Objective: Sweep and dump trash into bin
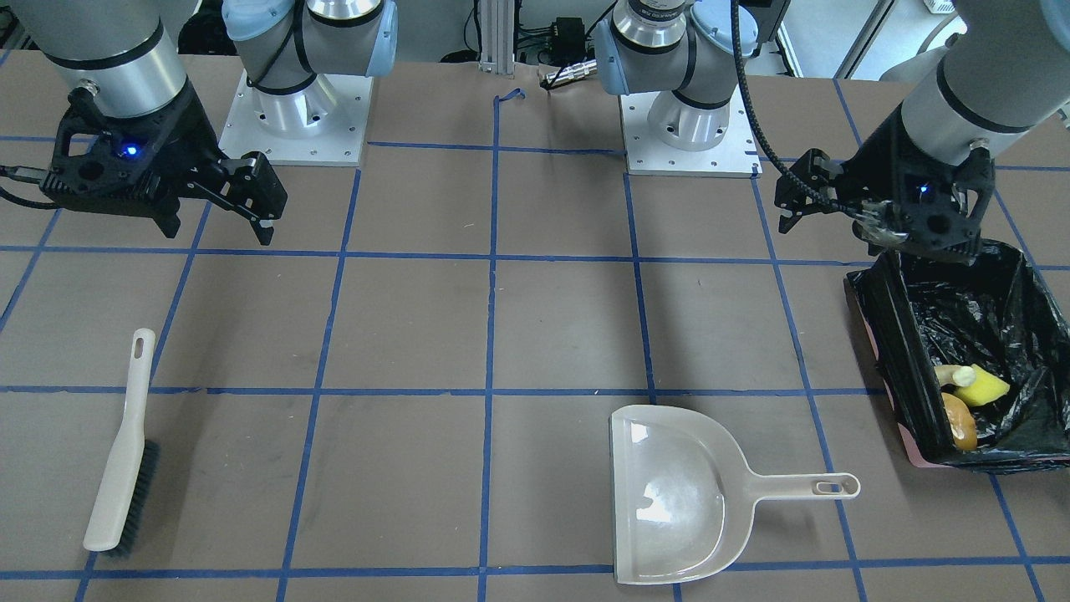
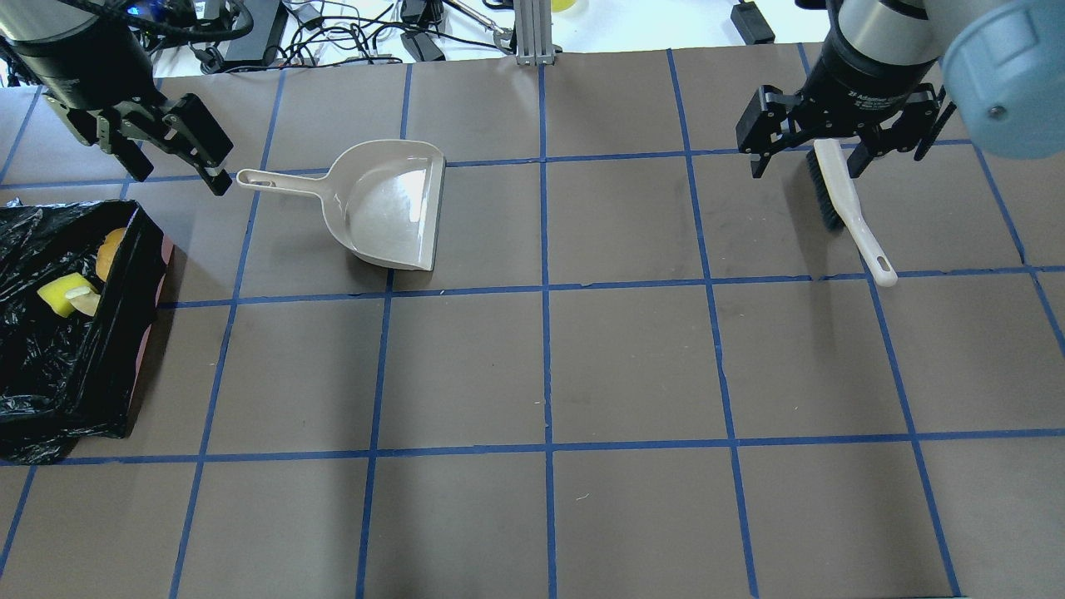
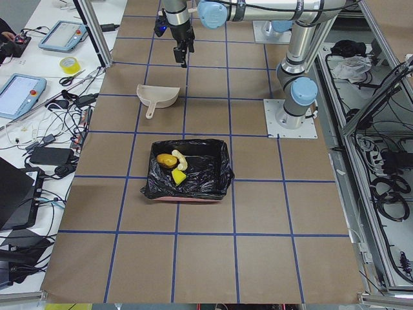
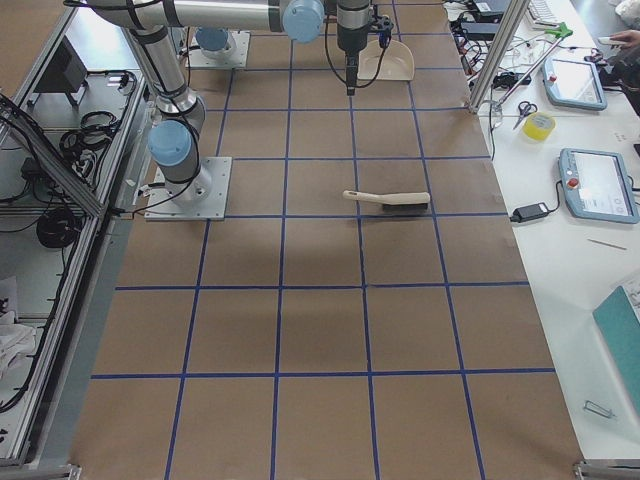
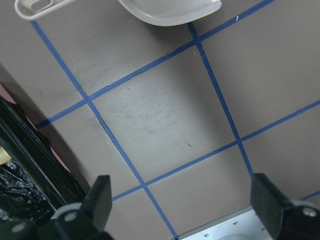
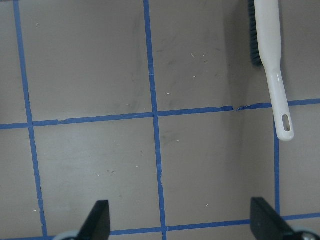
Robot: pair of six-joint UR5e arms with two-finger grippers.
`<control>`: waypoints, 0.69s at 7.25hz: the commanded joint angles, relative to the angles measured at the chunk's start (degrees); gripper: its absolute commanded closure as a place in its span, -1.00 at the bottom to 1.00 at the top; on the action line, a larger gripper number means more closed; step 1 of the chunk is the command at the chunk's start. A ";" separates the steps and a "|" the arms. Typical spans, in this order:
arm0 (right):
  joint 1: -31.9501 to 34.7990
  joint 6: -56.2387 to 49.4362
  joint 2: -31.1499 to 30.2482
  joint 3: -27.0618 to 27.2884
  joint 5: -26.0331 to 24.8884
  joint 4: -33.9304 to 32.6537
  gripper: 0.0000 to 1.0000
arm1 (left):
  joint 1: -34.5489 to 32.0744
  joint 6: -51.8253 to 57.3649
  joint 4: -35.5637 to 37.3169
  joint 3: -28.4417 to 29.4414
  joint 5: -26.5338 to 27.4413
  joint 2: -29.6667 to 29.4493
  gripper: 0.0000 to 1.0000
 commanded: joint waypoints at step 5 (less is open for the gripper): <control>0.00 -0.45 0.09 0.07 0.29 0.16 -1.00 | -4.59 -18.12 7.24 -9.05 0.45 6.02 -0.99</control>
